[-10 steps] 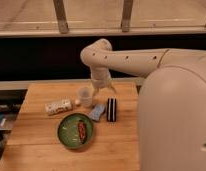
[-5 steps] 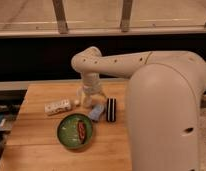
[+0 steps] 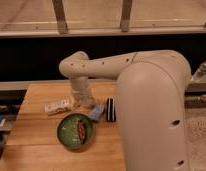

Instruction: Place the pepper in the ceramic cup

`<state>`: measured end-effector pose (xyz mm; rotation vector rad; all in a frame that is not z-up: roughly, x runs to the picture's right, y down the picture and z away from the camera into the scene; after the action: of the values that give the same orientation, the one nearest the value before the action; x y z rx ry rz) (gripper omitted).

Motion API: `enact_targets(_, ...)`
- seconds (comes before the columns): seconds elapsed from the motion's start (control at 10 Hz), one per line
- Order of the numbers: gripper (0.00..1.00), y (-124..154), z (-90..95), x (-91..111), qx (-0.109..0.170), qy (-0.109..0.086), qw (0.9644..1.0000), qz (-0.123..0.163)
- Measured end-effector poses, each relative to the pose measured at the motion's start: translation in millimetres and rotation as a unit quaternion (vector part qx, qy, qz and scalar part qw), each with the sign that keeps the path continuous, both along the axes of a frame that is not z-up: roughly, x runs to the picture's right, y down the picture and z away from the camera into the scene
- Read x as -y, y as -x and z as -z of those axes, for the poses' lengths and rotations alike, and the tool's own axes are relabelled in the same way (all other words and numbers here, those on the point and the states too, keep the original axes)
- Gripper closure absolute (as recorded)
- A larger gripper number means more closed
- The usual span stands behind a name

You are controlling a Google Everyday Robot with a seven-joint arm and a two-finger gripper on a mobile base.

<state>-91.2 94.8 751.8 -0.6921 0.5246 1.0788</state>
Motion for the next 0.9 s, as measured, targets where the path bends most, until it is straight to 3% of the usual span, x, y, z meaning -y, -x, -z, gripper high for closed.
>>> enact_targets(0.4, 0.29, 3.6, -0.5, -5.6, 0.001, 0.006, 0.9999, 0.008)
enact_targets(0.9, 0.29, 42.0, 4.0, -52.6, 0.029, 0.048, 0.9976, 0.039)
